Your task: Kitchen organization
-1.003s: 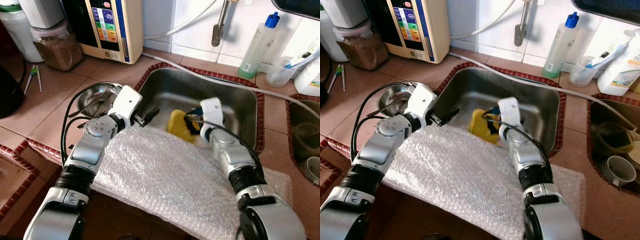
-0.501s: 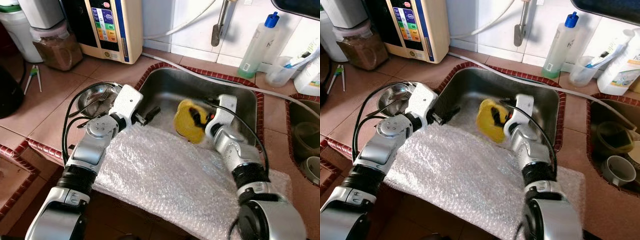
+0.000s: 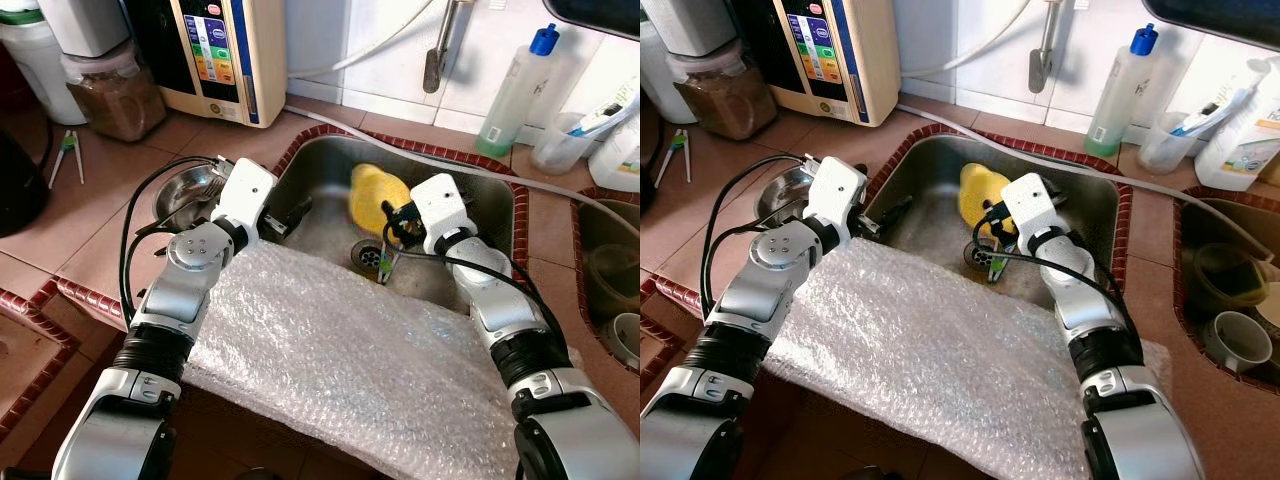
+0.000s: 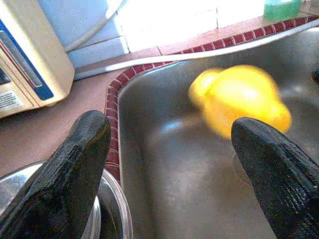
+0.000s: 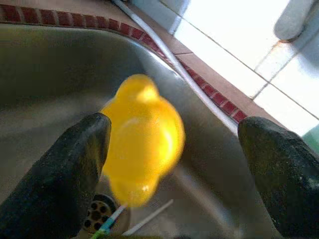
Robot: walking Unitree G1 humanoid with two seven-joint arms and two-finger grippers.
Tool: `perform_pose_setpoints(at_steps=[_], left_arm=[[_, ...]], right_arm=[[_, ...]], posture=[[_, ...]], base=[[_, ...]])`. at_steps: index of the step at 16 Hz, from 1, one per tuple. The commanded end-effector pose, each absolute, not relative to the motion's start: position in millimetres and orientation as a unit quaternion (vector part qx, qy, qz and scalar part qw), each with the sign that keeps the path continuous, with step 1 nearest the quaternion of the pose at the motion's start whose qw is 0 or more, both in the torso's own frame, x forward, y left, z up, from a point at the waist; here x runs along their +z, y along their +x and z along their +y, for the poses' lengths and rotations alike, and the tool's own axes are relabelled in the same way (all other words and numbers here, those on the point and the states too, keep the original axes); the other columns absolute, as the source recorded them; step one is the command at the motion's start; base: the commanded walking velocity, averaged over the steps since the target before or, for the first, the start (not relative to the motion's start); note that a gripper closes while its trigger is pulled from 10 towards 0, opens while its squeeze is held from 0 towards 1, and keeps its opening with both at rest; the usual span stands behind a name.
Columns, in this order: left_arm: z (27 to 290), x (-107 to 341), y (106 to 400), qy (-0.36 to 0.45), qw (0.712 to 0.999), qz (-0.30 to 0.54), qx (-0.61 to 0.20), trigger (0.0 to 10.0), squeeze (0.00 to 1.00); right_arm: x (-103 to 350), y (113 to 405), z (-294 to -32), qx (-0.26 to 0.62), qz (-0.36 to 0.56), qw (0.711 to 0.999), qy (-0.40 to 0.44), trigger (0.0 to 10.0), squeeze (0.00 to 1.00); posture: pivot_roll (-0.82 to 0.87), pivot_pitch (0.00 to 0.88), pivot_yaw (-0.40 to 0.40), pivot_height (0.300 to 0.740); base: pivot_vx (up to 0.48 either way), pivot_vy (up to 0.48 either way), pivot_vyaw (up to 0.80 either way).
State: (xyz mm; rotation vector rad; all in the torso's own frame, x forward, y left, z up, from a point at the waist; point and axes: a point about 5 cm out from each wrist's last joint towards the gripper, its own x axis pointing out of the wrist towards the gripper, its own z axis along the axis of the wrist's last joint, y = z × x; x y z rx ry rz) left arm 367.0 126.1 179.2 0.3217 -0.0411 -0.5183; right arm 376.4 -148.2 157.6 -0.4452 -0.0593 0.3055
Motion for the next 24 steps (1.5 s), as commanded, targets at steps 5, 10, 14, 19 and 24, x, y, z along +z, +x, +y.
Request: perform_pose_setpoints(at_steps=[5, 10, 14, 19, 24], left_arm=[[129, 186, 370, 0.178, 0.954, -0.029, -0.238, 10.0, 1.0], [156, 193, 379, 0.184, 0.967, 0.001, -0.175, 10.0, 1.0], [175, 185, 380, 0.195, 0.968, 0.043, -0.15, 10.0, 0.52], [188, 169, 371, 0.203, 0.953, 0.13, -0.183, 10.0, 0.0], [204, 166, 366, 0.209, 0.945, 0.173, -0.184, 10.0, 0.0]], right_arm=[[163, 378, -147, 0.143, -0.029, 0.986, -0.082, 10.0, 0.0], [177, 368, -124, 0.183, -0.082, 0.979, -0.048, 10.0, 0.0], [176, 354, -111, 0.224, -0.072, 0.972, -0.016, 10.0, 0.0], [171, 329, -95, 0.327, -0.049, 0.944, 0.008, 10.0, 0.0], [166, 317, -78, 0.373, -0.037, 0.927, 0.014, 10.0, 0.0]], posture=[[-0.04, 0.087, 0.03, 0.74], [-0.04, 0.101, 0.037, 0.74], [-0.04, 0.109, 0.041, 0.74], [-0.03, 0.12, 0.048, 0.74], [0.01, 0.127, 0.063, 0.74]], base=[[0.0, 0.0, 0.0], [0.0, 0.0, 0.0], [0.0, 0.0, 0.0], [0.0, 0.0, 0.0], [0.0, 0.0, 0.0]])
